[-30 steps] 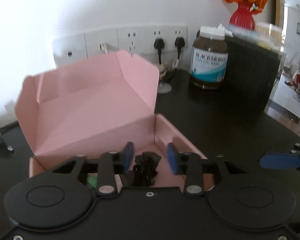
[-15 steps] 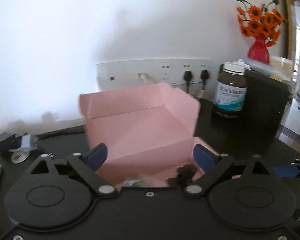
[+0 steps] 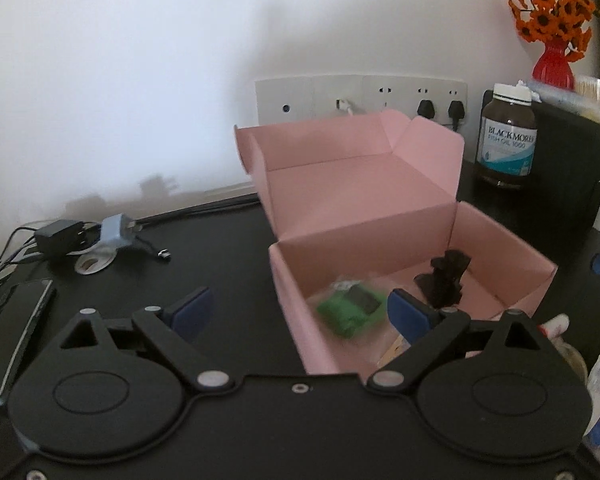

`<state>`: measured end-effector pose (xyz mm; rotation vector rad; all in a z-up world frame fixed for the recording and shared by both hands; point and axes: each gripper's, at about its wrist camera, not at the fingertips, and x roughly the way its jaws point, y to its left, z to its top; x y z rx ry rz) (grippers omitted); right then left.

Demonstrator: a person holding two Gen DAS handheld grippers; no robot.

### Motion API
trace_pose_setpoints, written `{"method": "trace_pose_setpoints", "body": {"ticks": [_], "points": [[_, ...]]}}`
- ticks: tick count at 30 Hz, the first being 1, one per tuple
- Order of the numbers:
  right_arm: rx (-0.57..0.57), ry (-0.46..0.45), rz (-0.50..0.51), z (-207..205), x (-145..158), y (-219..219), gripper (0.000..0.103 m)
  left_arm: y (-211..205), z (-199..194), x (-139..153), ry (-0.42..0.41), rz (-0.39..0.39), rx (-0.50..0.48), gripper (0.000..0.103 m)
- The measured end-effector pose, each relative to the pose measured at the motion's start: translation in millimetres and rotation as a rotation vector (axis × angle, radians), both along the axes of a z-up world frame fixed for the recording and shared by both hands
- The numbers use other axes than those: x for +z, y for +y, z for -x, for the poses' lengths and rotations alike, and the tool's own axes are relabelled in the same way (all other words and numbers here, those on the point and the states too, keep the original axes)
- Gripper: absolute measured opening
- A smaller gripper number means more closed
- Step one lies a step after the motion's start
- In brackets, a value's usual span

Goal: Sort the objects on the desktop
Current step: 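Withdraw the left tool up and away from the pink box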

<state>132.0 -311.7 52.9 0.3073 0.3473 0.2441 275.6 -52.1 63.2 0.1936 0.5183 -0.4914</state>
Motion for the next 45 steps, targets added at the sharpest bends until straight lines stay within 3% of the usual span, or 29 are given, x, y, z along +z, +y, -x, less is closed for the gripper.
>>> {"method": "trace_pose_setpoints", "body": {"ticks": [20,24,36,45], "points": [[0.000,0.003,-0.003,0,0,-1,0.102,22,18,-6,0.026,0.069,0.014,0.095],[-0.001,0.004,-0.004,-1,0,-2,0.102,21,22,-4,-0.001,0.053,0.035,0.099],[0.003,0.021,-0.023,-4,-2,-4,0.102,57,52,6,-0.052,0.114,0.009,0.103],[0.016,-0.005,0.030,-1,1,5,0.102,62,91,-3,-0.122,0.069,0.048,0.103]]}}
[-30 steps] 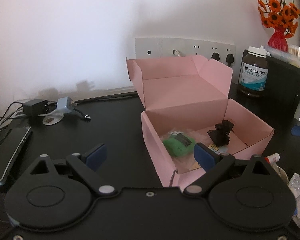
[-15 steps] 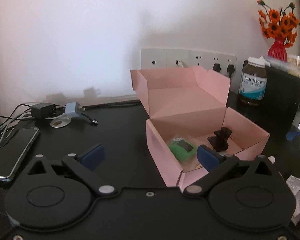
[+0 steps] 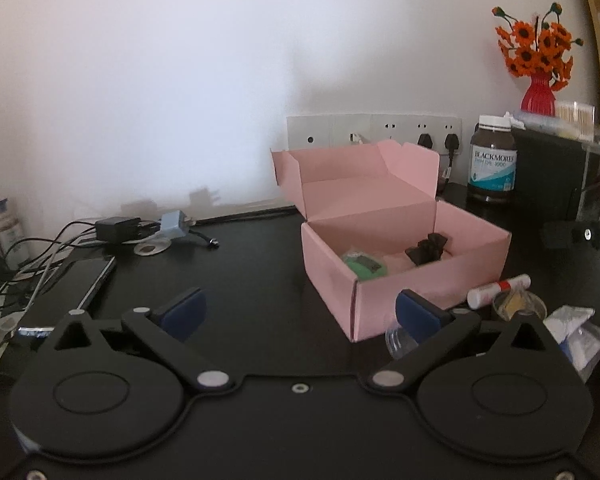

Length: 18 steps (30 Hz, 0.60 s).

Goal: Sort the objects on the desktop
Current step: 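Withdraw the left tool up and away from the pink box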

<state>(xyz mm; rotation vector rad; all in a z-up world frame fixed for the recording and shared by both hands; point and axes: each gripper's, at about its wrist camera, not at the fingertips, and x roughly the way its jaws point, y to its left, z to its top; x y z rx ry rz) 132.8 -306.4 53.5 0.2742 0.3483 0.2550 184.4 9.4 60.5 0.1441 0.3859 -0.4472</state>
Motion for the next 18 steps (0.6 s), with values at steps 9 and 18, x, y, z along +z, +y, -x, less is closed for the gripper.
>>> {"method": "trace_pose_setpoints", "body": {"ticks": [9,18], "points": [[-0.001,0.003,-0.006,0,-1,0,0.102,6,16,-2,-0.040,-0.032,0.017,0.103],[-0.010,0.017,-0.007,-2,-1,-1,0.102,11,28,-3,-0.112,-0.005,0.037,0.103]]}}
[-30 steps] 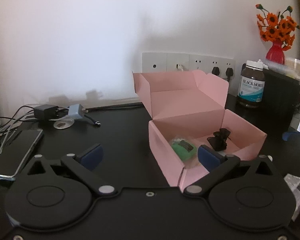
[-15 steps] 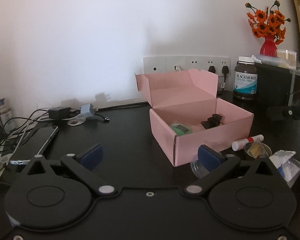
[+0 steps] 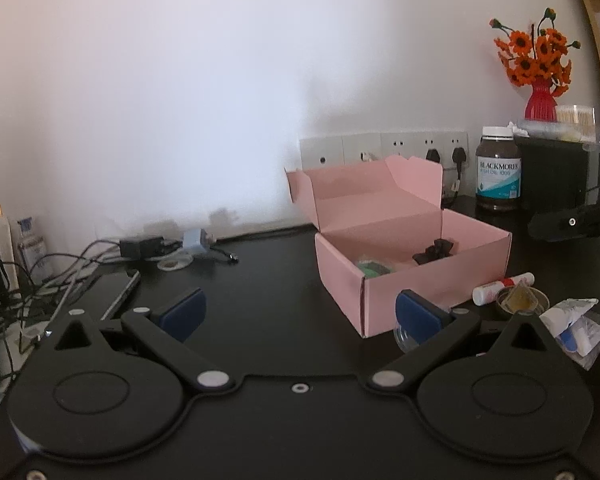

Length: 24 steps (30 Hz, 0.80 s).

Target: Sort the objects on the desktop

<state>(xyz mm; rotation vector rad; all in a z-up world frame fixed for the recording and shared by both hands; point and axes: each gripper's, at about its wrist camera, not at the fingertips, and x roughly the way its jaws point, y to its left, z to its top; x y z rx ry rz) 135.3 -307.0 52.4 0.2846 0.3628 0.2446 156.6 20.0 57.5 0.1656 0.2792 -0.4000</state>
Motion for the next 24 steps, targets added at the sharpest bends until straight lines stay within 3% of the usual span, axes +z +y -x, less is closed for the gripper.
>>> {"method": "trace_pose_setpoints", "body": {"ticks": [13,24], "points": [[-0.012,0.026,0.019,-4,-1,2,0.102,11,-13,0,0.066,0.068,0.012,0.103],[-0.007,0.036,0.149,-5,0,20,0.102,14,-18,-2,0.100,0.085,0.006,0.103]]}}
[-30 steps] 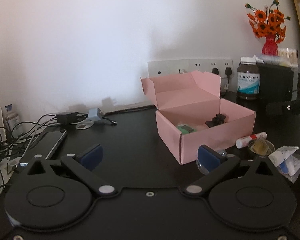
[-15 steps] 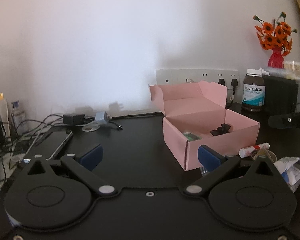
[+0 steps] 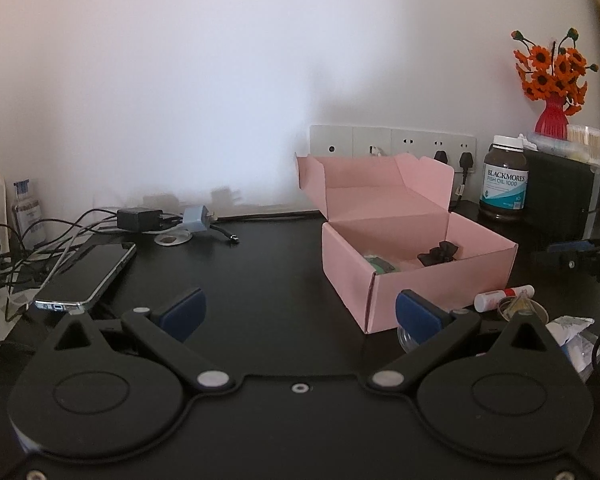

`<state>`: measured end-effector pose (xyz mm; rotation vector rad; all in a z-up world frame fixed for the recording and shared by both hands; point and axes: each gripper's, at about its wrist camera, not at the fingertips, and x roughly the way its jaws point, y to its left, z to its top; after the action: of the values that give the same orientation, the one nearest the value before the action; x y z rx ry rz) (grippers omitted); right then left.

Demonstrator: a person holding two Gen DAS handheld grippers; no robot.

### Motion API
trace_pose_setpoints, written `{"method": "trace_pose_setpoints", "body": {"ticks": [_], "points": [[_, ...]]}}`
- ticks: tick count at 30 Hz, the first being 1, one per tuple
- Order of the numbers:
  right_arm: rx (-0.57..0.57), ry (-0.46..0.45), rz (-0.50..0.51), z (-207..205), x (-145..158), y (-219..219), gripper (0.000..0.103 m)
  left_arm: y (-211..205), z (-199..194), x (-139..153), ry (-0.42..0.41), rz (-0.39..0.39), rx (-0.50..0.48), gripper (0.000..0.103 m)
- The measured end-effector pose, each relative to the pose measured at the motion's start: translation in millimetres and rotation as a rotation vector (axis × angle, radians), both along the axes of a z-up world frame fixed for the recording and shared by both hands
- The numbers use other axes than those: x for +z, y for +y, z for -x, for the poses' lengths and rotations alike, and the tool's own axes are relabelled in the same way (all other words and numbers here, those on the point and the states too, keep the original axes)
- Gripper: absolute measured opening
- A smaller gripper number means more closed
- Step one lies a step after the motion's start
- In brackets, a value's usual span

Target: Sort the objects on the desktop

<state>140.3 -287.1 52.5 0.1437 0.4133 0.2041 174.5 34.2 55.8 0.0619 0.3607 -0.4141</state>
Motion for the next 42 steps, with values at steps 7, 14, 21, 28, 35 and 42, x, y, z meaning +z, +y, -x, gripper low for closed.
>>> {"method": "trace_pose_setpoints", "body": {"ticks": [7,14,21,28,35,42], "points": [[-0.005,0.009,0.057,7,1,3,0.102,3,-3,0,0.014,0.012,0.005,0.103],[0.005,0.036,0.077,25,8,-4,0.102,0,-4,-1,0.024,-0.007,0.003,0.103],[0.006,0.096,0.116,37,4,-5,0.102,1,-6,-1,0.041,0.001,0.011,0.103],[0.014,0.115,0.120,42,0,-6,0.102,1,-7,-2,0.046,-0.004,0.020,0.103],[0.029,0.147,0.150,43,-4,-4,0.102,0,-8,-2,0.051,-0.006,0.021,0.103],[0.043,0.167,0.175,47,-7,-3,0.102,1,-8,-2,0.053,-0.004,0.032,0.103]]}}
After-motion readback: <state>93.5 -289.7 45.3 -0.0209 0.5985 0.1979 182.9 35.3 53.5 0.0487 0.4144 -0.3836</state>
